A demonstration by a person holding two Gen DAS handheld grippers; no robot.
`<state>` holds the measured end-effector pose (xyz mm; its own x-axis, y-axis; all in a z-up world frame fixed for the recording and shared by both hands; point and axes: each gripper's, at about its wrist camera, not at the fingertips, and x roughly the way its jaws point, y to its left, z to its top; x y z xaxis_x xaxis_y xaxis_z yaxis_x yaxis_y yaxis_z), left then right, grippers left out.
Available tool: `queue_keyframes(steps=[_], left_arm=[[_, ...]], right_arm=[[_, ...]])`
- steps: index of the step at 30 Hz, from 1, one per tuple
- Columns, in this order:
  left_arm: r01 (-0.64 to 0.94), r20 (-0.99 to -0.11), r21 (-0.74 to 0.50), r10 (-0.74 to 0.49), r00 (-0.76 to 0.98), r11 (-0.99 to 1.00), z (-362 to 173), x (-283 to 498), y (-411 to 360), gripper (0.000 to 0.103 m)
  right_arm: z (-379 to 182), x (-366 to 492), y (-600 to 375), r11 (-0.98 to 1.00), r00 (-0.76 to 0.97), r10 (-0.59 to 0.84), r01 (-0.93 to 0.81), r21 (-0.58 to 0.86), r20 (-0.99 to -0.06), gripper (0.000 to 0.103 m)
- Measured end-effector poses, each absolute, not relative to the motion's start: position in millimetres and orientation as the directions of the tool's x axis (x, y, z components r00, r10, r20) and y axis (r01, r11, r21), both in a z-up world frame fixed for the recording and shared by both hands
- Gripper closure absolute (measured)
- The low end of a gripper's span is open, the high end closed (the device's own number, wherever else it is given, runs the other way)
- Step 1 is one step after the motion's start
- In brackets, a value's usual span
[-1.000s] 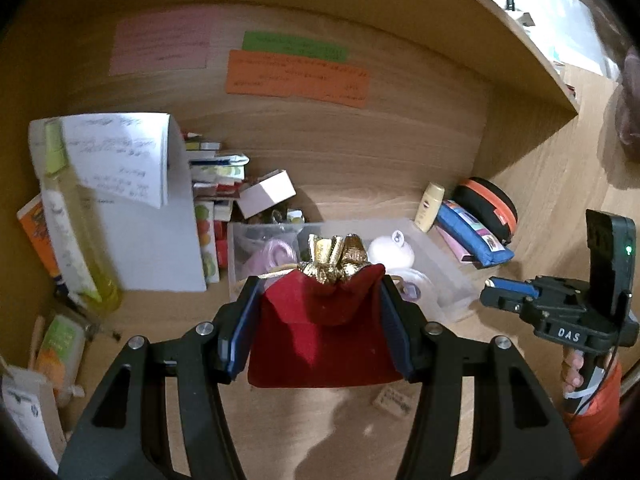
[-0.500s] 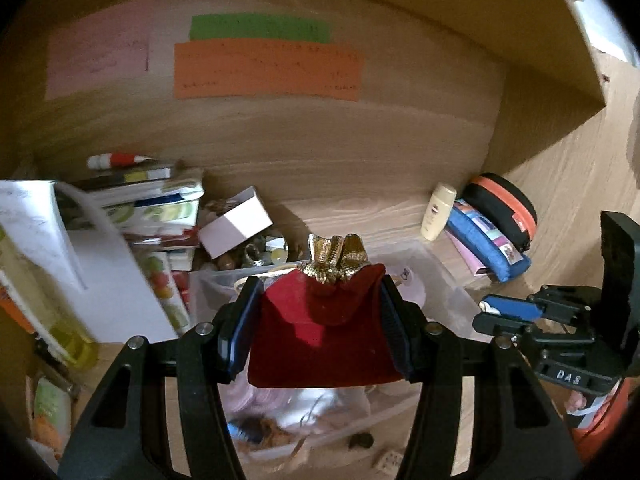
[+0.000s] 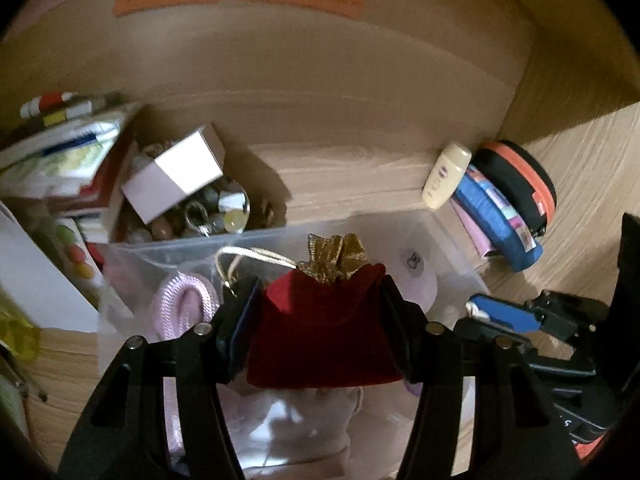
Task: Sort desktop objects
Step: 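Carry the red pouch with left tool while right tool carries the shell over the bin, then open left tool to drop the red pouch while right tool releases the shell into the bin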
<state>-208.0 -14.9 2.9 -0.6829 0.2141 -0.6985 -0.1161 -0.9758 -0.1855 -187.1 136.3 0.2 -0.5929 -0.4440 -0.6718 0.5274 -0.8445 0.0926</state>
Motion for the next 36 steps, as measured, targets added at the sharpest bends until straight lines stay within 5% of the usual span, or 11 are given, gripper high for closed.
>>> queue_keyframes(steps=[16,22,36], left_arm=[[-0.136,-0.68,-0.203,0.24,-0.693,-0.97,9,-200,-13,0.033],[-0.134,-0.663,-0.218,0.247,-0.707,-0.967,18,-196,-16,0.028],[-0.098,-0.599,-0.114,0.147,-0.787,-0.989,54,-163,-29,0.007]], right_arm=[[-1,-187,140,-0.853,-0.625,-0.438,0.517,0.079,-0.646,0.082],[3,-180,139,-0.836,-0.608,-0.473,0.539,0.106,-0.637,0.056],[28,-138,131,-0.819,-0.656,-0.48,0.574,0.028,-0.582,0.03]])
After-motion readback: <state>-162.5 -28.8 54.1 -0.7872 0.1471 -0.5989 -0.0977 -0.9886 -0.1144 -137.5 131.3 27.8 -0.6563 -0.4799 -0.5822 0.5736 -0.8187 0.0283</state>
